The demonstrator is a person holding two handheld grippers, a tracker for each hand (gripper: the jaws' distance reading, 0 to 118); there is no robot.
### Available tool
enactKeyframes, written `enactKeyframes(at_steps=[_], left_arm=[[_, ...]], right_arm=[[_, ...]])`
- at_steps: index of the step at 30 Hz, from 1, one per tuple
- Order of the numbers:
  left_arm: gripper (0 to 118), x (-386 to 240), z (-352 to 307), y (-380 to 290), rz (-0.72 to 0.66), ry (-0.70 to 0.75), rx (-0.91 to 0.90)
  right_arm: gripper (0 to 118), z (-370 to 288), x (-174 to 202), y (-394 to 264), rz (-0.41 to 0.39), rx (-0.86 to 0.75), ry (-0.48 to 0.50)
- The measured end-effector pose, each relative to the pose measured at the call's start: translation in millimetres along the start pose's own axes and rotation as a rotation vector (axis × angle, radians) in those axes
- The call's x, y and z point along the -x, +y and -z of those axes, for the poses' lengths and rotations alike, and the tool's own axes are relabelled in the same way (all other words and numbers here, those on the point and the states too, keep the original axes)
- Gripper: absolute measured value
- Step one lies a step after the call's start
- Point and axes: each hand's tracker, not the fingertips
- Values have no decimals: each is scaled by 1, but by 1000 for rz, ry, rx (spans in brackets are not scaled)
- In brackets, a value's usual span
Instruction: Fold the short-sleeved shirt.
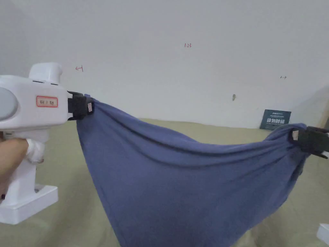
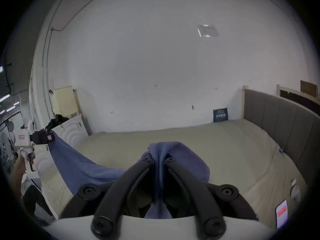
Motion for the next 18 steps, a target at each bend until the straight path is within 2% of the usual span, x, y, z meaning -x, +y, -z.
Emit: enactKeyframes(at_steps=[5,9,13,18], left_arm=[[3,6,14,43,22,32,-47],[3,9,31,74,29,60,-56],[3,12,51,93,68,106,-61],[3,22,64,94,22,99,-67]], right_arm=[[8,34,1,46,-60,-44,-38],[8,62,-4,73,-79,-84,-53],[8,73,8,83,-103,-116,-77],[8,96,10,74,-87,-100,-107]])
